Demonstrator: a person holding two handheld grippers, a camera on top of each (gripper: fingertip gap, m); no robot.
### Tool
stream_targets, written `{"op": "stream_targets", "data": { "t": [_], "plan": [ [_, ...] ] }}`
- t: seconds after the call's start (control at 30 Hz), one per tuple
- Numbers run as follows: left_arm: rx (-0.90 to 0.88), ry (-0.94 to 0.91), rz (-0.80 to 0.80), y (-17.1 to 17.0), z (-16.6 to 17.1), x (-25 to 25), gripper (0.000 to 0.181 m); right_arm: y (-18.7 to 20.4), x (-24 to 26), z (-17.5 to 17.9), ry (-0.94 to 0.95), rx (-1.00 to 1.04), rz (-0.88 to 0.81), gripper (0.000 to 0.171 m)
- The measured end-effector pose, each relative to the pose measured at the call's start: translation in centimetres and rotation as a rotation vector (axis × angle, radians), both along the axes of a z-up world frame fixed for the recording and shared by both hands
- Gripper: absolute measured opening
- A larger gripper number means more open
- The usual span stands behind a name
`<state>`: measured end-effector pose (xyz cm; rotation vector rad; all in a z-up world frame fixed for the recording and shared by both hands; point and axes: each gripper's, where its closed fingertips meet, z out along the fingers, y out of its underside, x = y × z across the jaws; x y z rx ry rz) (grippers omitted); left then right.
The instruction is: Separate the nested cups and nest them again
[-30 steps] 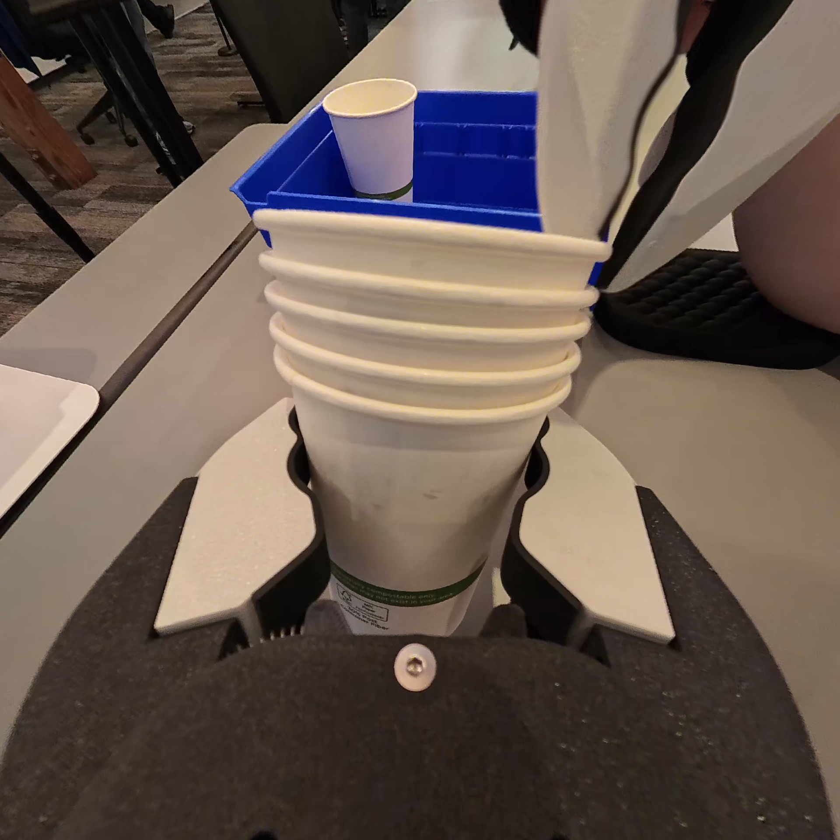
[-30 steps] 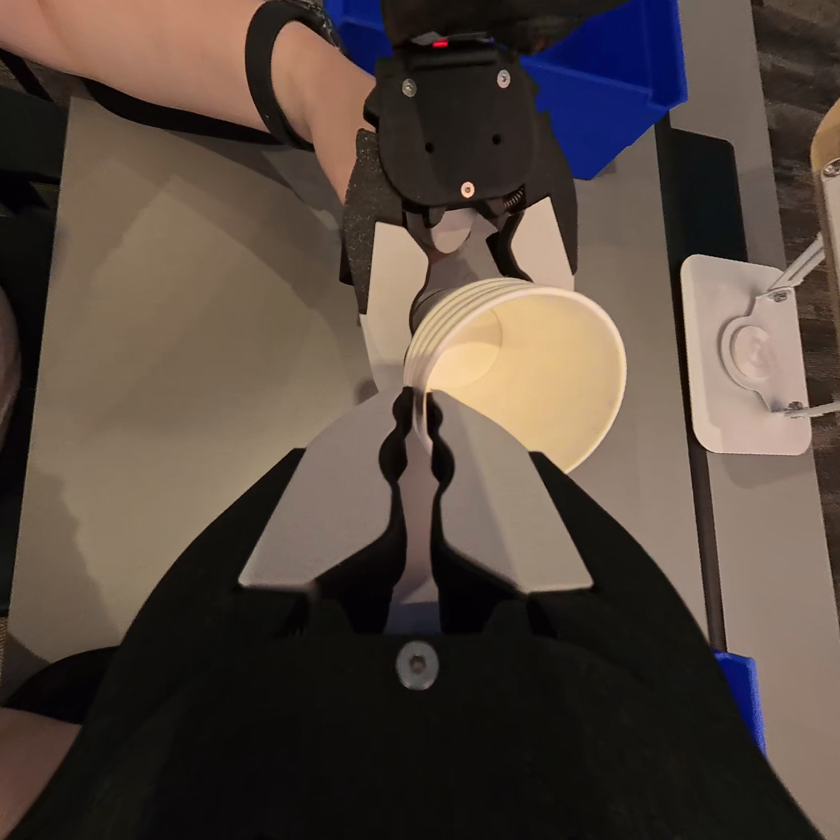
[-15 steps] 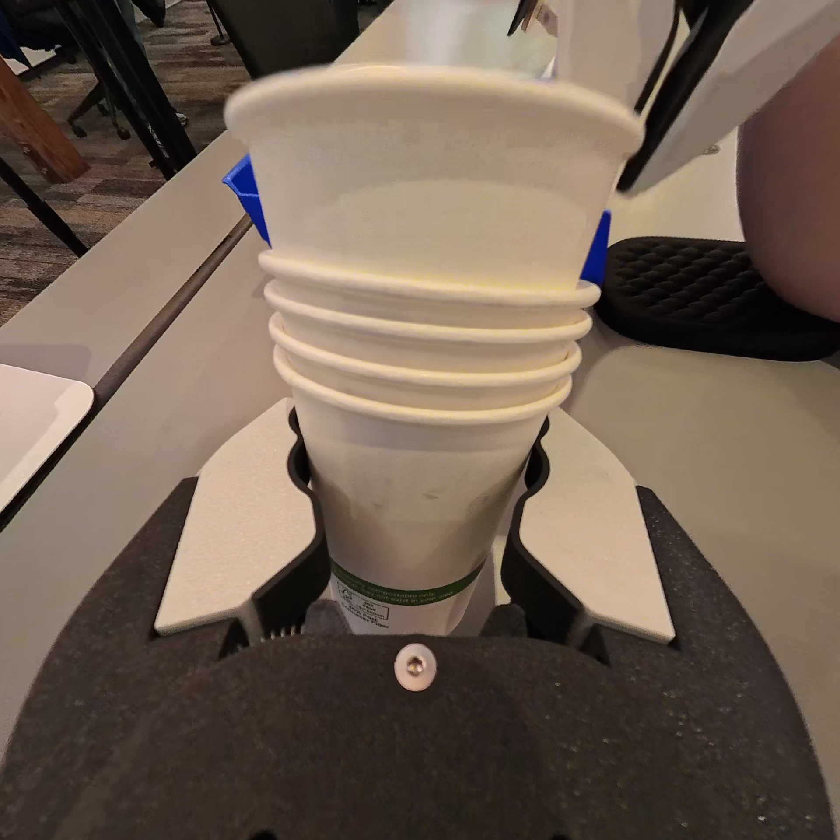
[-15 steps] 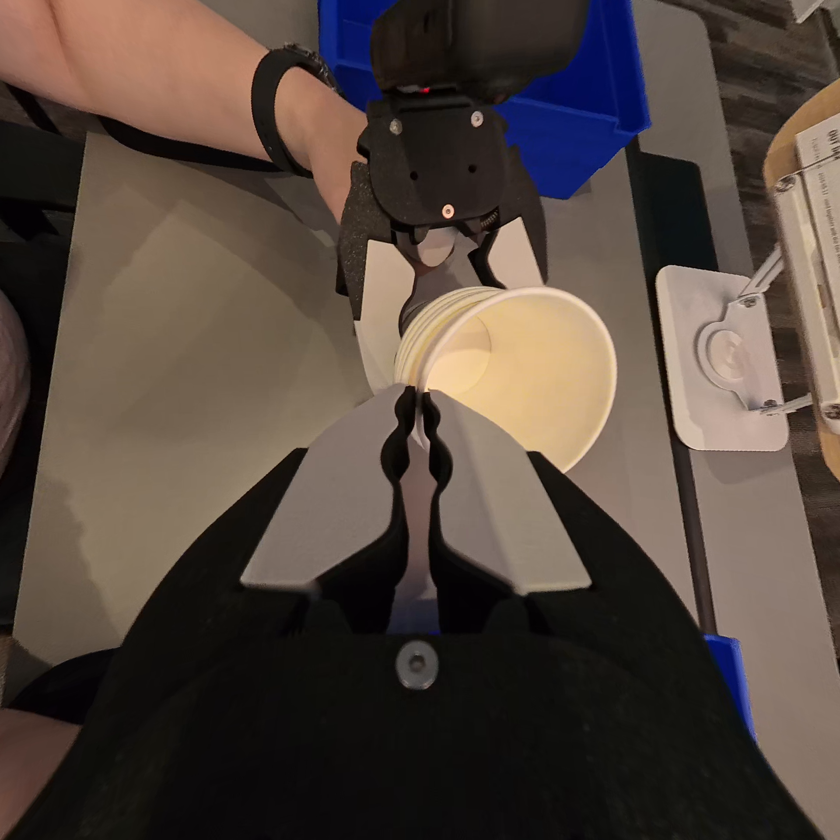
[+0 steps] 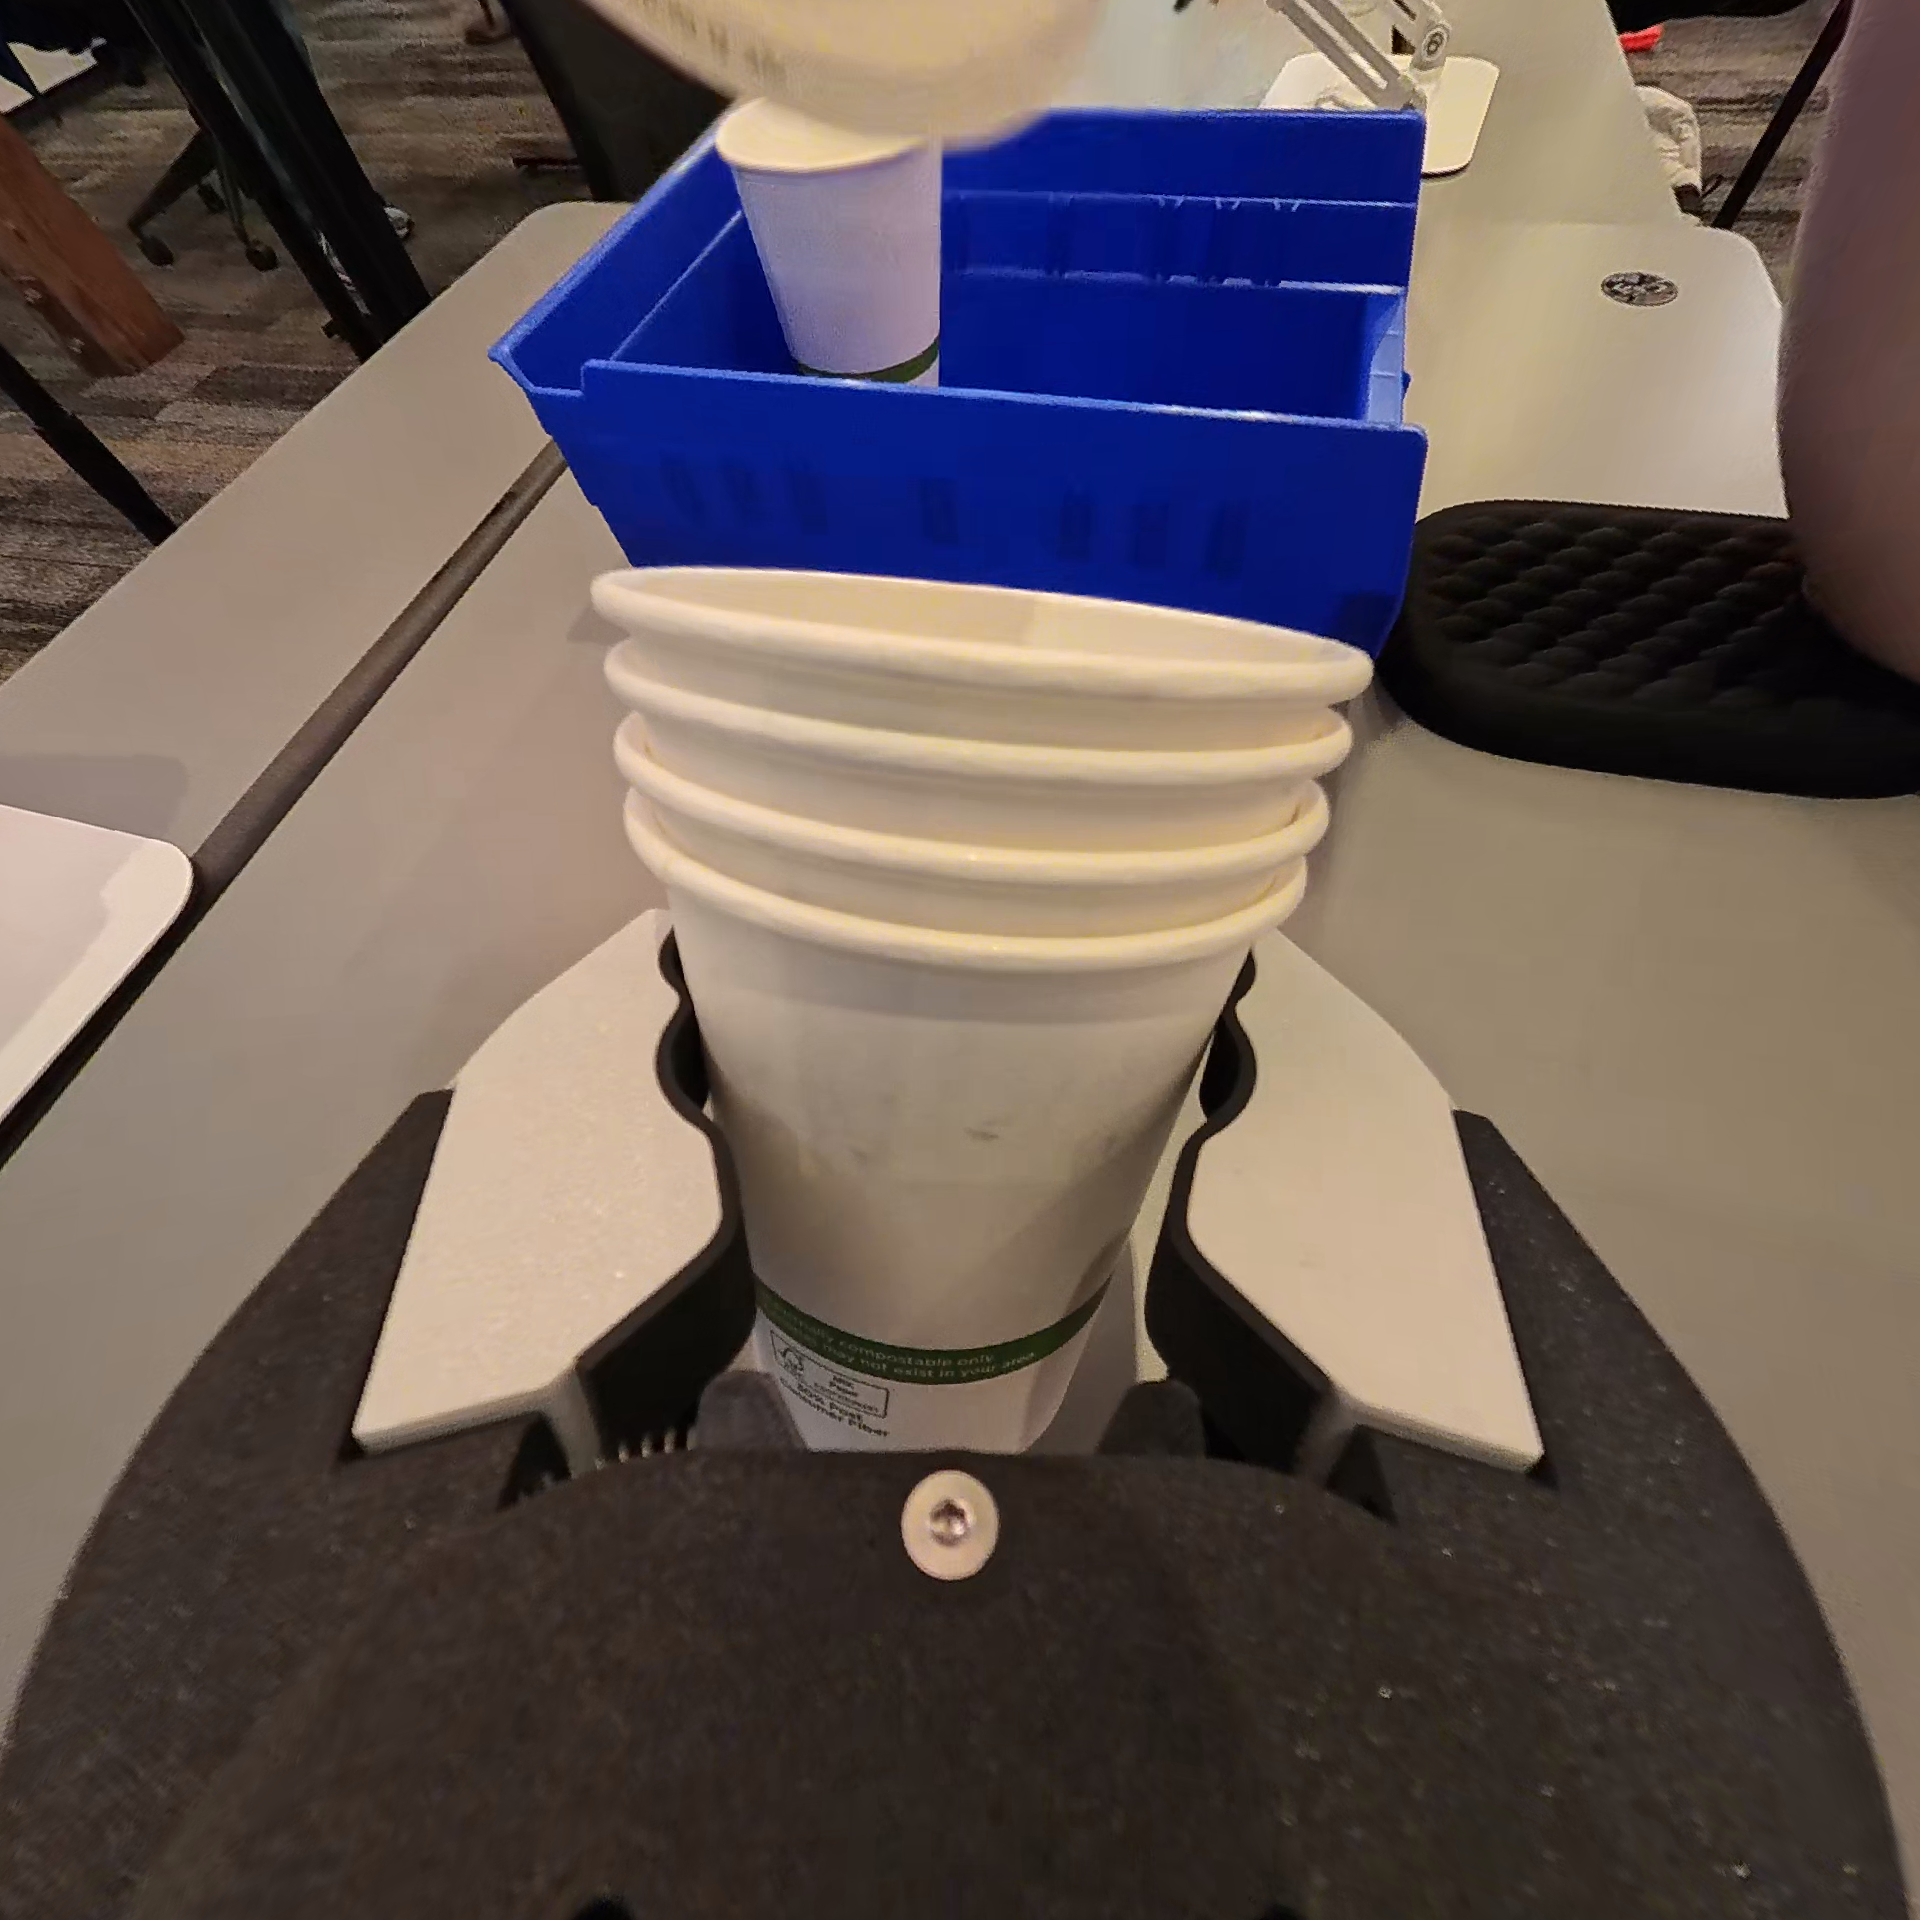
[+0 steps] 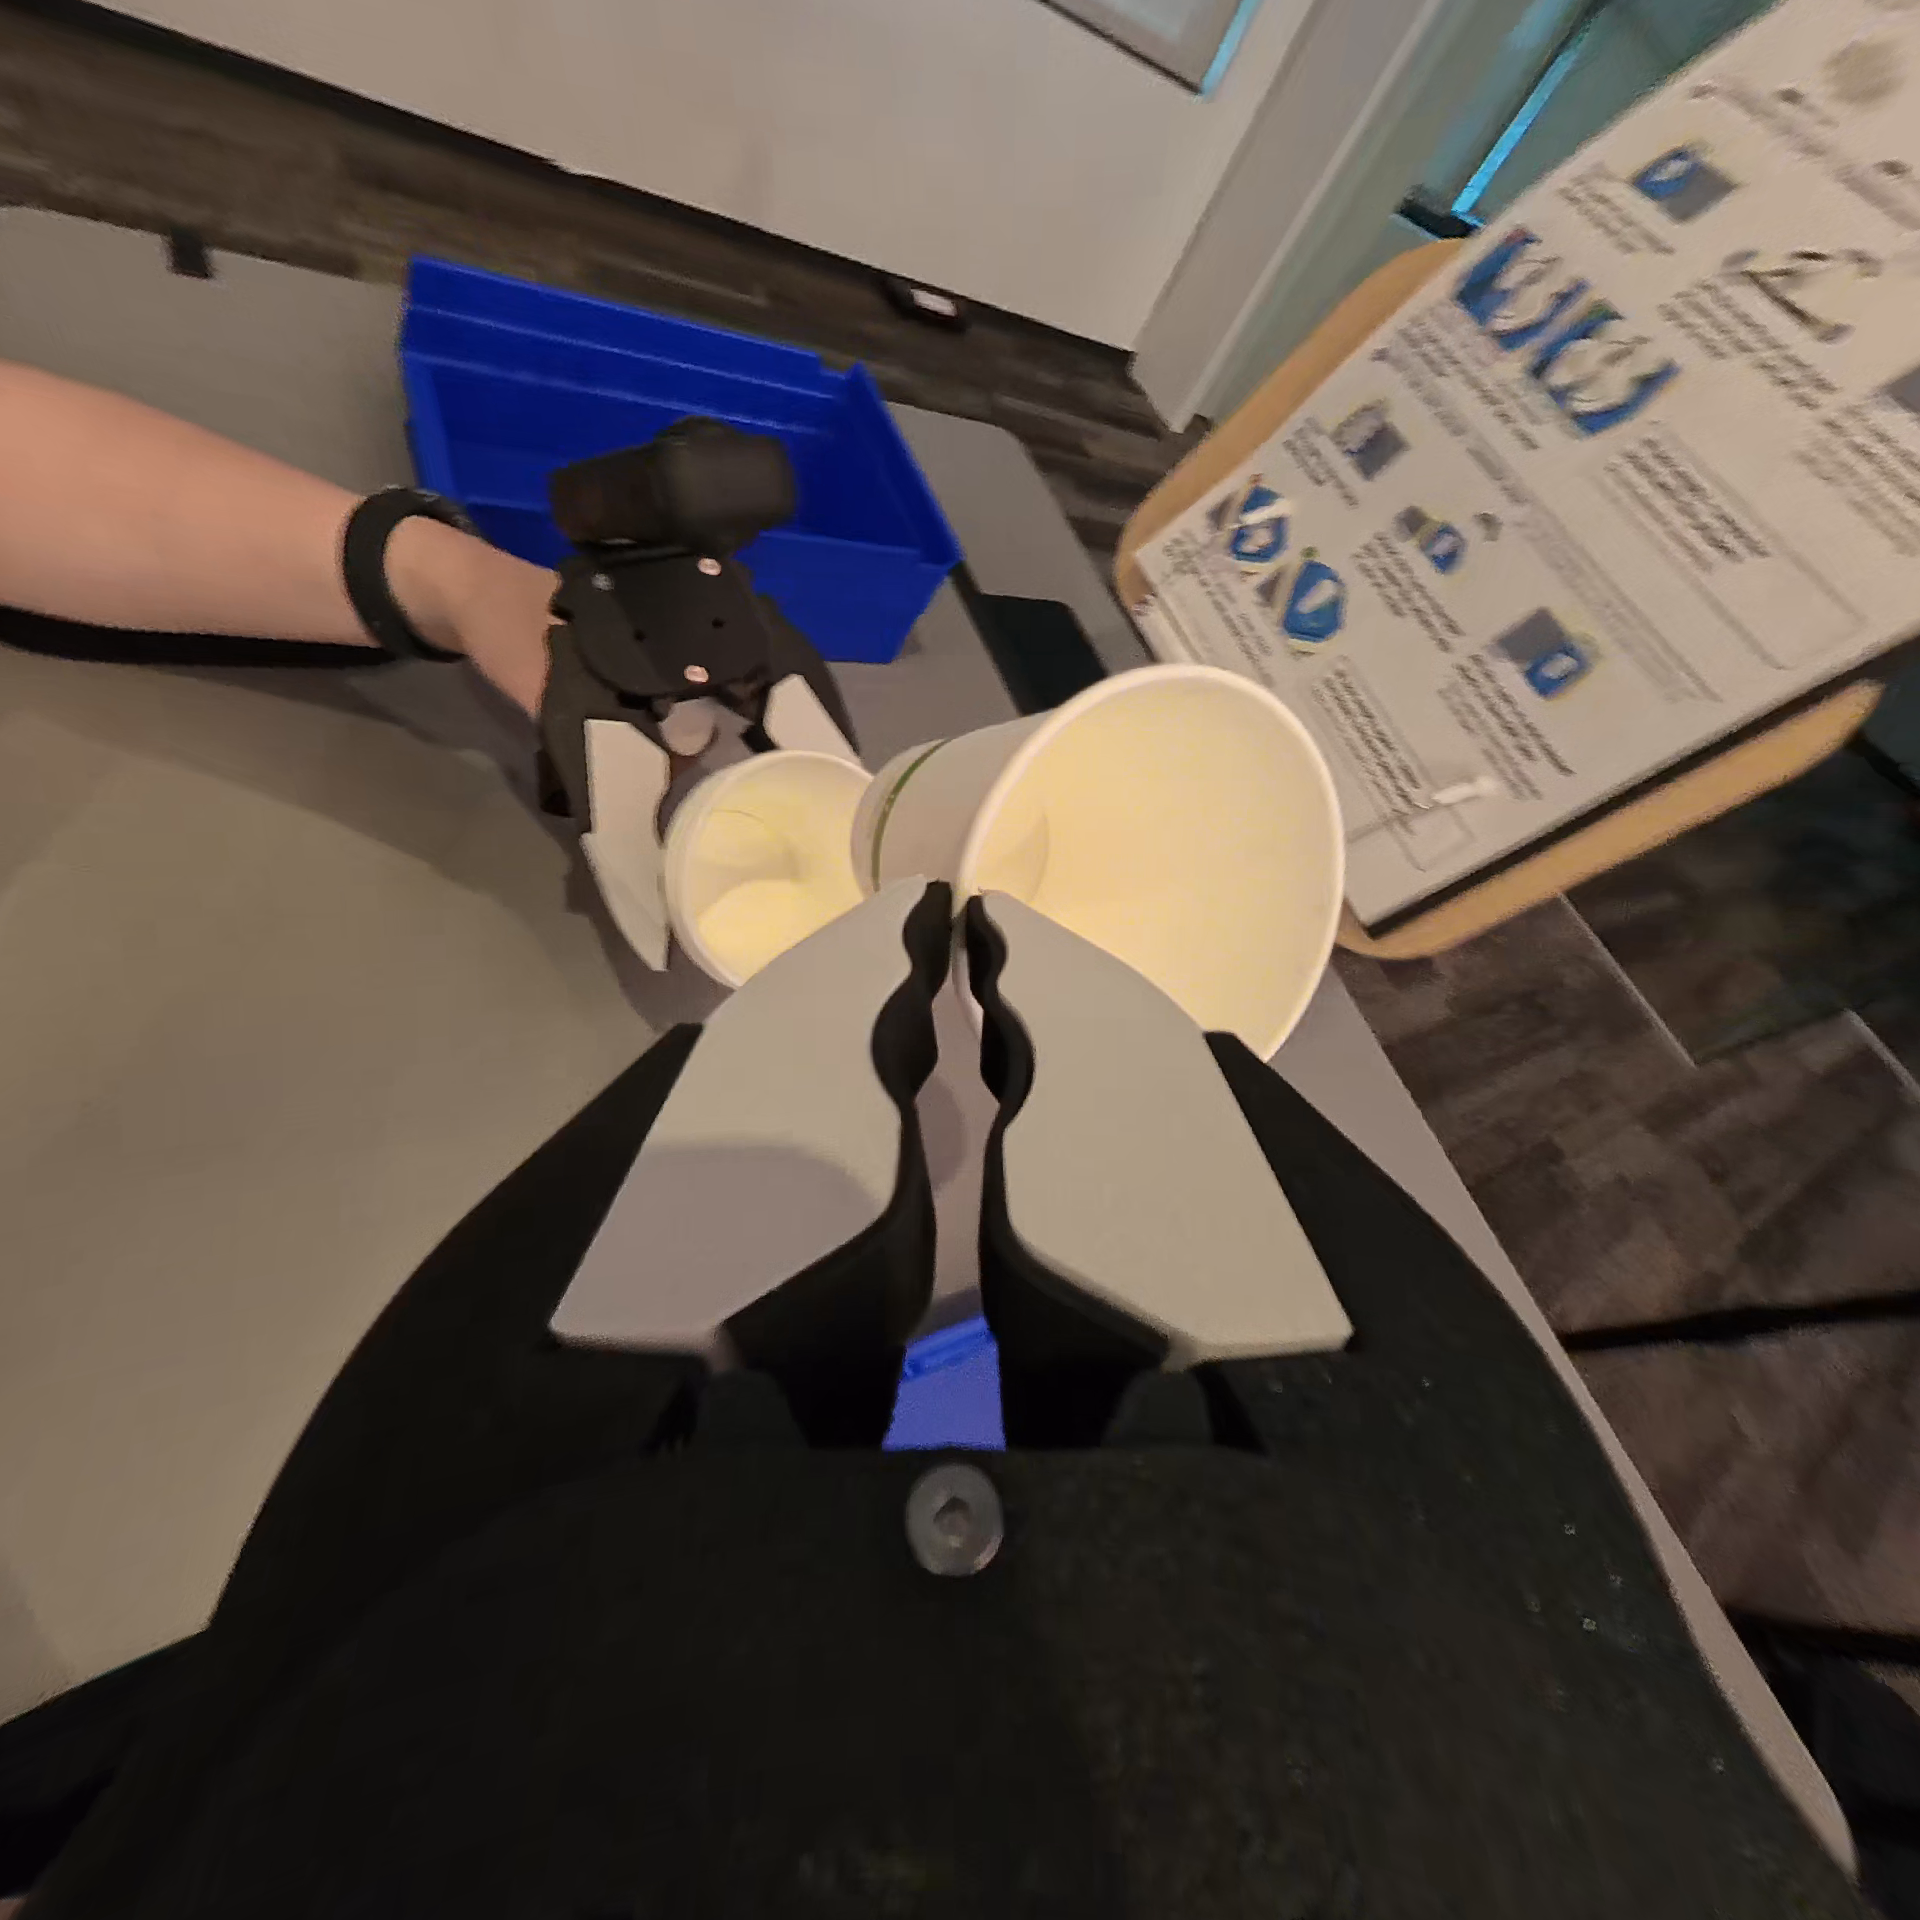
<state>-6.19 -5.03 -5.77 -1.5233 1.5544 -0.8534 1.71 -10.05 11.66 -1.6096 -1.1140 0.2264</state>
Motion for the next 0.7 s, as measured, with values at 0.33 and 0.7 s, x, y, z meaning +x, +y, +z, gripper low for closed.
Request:
{"op": "stream_targets", "data": {
  "t": [0.33,0.7],
  "plan": [
    [-0.002,0.017,-0.009,-0.3,-0.5,0.1,0.095,5.0,12.0,-3.4,-0.089,-0.083,-0.521,0.003],
    [-0.002,0.03,-0.017,-0.4,-0.9,0.2,0.095,9.5,14.8,-13.6,-0.392,-0.345,-0.618,0.003]
  ]
}}
